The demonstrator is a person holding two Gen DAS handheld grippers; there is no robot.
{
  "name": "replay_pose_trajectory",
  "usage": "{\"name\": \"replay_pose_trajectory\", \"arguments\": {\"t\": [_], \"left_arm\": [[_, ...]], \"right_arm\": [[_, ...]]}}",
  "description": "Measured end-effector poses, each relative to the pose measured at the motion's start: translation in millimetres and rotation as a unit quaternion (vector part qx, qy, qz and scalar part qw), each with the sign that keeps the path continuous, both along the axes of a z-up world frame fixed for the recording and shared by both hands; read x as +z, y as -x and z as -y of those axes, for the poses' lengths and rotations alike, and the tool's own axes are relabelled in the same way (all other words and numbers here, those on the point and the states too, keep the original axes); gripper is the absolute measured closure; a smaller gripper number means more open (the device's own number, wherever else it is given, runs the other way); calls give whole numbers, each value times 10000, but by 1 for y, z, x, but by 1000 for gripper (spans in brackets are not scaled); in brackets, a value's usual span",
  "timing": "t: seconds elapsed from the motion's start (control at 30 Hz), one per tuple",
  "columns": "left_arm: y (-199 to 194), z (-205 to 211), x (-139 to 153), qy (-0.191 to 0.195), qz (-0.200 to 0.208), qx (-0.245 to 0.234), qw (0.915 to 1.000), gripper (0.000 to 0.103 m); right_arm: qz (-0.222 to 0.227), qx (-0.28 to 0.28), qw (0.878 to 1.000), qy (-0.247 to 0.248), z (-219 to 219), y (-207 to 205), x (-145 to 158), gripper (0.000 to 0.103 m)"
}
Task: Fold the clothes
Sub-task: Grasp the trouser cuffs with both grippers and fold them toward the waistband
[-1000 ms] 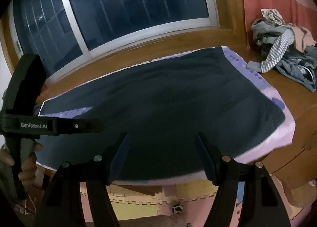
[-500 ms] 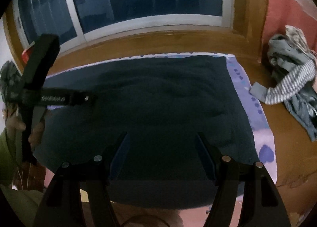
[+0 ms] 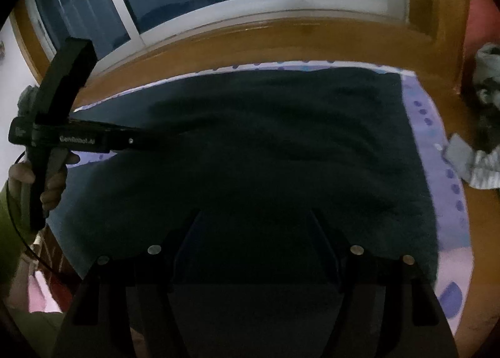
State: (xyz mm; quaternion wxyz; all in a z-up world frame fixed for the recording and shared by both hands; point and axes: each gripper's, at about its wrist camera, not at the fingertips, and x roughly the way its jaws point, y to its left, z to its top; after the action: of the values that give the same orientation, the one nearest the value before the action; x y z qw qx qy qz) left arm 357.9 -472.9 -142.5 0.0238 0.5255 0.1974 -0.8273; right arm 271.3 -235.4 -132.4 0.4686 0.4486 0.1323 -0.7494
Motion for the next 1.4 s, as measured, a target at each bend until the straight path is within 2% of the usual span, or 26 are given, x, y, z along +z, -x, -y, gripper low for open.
{"name": "replay_pose_trajectory", "arguments": {"t": [0.17, 0.27, 0.37, 0.5, 0.57, 0.73, 0.83, 0.97, 1.03, 1.13, 1.23, 1.3, 1.4], "left_arm": [[-15, 12, 5, -28, -164, 315, 9994, 67], [-20, 19, -4, -322, -110, 341, 9988, 67], [-19, 22, -14, -373, 47, 220, 9991, 67], [-23, 11, -17, -1186, 62, -257, 9926, 67], [-31, -5, -18, -1378, 85, -533, 9890, 66], [-45, -39, -25, -1162, 313, -823, 9893, 64], [-49, -36, -24, -1231, 172, -610, 9904, 63], [-47, -8, -20, -1476, -128, -26, 9890, 63], [-45, 5, -20, -1611, -257, 228, 9863, 63], [-35, 10, -32, -2155, -356, 286, 9754, 59], [-24, 3, -38, -2201, -363, 352, 9742, 51], [-24, 1, -36, -2191, -471, 391, 9738, 49], [-28, 9, -39, -2395, -558, 672, 9669, 49]], "right_arm": [[207, 209, 9996, 9, 10, 10, -9, 35], [276, 333, 9991, -21, 15, 12, -14, 35], [290, 432, 9986, -76, 20, 9, -18, 35], [269, 520, 9982, -134, 24, 4, -22, 35], [255, 556, 9980, -141, 26, 3, -22, 35], [212, 632, 9976, -171, 26, -3, -23, 35], [175, 681, 9973, -224, 29, -6, -26, 35], [-3, 762, 9966, -328, 29, -11, -30, 35], [-76, 792, 9963, -338, 28, -13, -30, 35], [-106, 795, 9963, -306, 24, -14, -31, 35], [-130, 833, 9959, -316, 22, -14, -31, 35], [13, 841, 9961, -271, 20, -9, -29, 35], [365, 749, 9965, -122, 13, 8, -22, 35]]}}
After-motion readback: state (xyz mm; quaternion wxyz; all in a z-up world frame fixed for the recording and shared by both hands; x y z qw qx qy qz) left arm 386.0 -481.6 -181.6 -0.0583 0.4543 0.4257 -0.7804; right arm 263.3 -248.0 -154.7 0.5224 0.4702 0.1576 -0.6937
